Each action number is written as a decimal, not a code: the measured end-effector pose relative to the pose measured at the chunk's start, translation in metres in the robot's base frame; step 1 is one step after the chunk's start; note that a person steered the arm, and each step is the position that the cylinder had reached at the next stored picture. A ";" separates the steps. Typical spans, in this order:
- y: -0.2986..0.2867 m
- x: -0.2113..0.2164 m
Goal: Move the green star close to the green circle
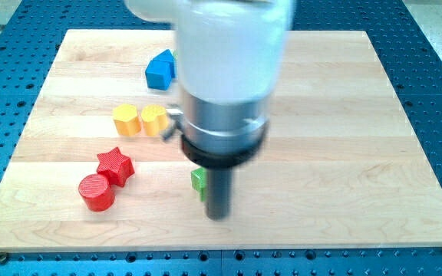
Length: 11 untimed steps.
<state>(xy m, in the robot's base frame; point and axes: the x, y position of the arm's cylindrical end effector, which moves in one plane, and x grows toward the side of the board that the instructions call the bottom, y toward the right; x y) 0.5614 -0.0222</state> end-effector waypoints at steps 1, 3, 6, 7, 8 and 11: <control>0.017 -0.098; 0.054 -0.122; -0.015 -0.125; -0.076 -0.126; -0.074 -0.168; -0.023 -0.146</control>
